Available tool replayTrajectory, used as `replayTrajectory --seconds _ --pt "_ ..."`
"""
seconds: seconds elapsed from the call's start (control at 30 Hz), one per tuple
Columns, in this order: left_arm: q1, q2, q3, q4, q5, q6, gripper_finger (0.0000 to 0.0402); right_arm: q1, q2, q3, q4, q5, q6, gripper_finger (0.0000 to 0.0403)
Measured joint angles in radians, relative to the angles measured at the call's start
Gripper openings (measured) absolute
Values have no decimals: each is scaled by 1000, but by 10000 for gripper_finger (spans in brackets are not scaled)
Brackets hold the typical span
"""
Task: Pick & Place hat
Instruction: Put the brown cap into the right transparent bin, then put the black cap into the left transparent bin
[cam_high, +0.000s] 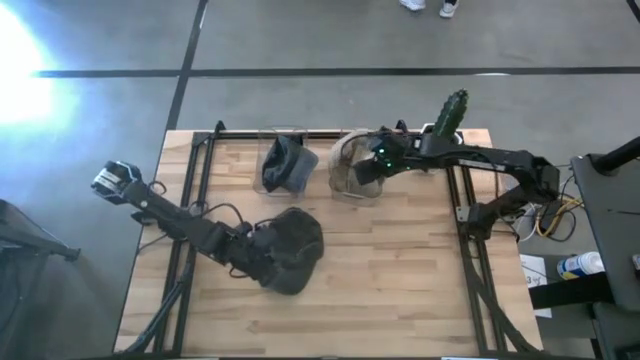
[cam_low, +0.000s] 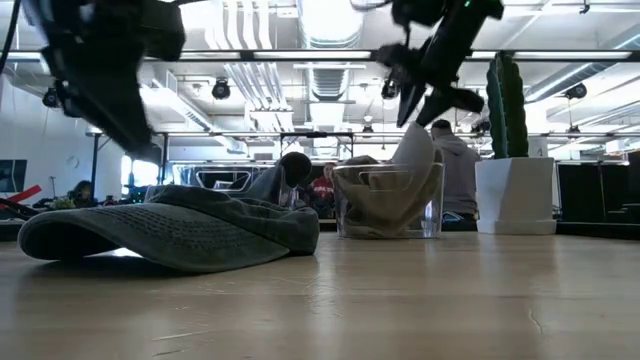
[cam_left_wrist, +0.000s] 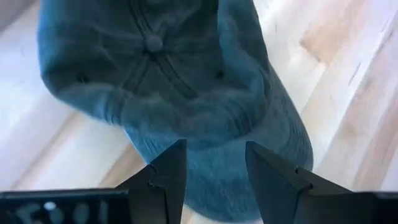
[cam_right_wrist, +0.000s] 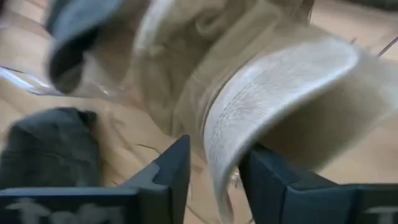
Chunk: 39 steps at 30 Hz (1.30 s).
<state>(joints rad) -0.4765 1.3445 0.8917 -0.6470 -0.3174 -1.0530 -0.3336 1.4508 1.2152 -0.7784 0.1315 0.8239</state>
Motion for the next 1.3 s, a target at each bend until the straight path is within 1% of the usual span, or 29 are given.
replayTrajectory --seconds 0.1,0.2,0.27,0.33,0.37,0.47,0.57,0.67,0.73,0.8,0.87,0.93,1.07,1.1,1.2,1.3 --pt "-31 0 -15 4 6 -44 156 6 -58 0 5 10 -25 154" --pt "-65 0 -34 4 10 -103 156 44 -114 0 42 24 -102 172" --pt "-86 0 -52 3 11 -157 156 87 -130 2 85 -7 -177 177" --pt "-103 0 -72 8 17 -216 156 136 -117 3 93 -67 -241 176" --pt "-111 0 -83 12 31 -244 156 165 -106 2 87 -79 -256 175" --pt "-148 0 -109 34 112 -333 156 256 -58 1 111 -72 -282 169" --pt "-206 0 -131 131 160 -444 156 326 -4 2 205 -93 -281 163" --pt "-259 0 -169 314 162 -599 156 351 72 2 321 -179 -245 159" --pt "-284 3 -204 429 158 -738 156 350 130 2 406 -231 -221 156" --pt "-305 13 -237 514 128 -856 156 348 192 2 481 -261 -197 154" --pt "-325 26 -259 565 74 -942 156 348 257 2 555 -294 -174 151" --pt "-342 42 -261 568 2 -1015 156 350 316 3 592 -310 -142 150" --pt "-360 96 -261 528 -149 -1195 156 353 419 26 599 -319 -104 148" --pt "-359 112 -261 530 -166 -1212 156 353 440 30 596 -319 -91 148" --pt "-347 168 -250 554 -173 -1223 156 356 497 51 599 -322 -61 148" --pt "-342 221 -249 601 -195 -1226 156 356 547 76 601 -376 -41 146"
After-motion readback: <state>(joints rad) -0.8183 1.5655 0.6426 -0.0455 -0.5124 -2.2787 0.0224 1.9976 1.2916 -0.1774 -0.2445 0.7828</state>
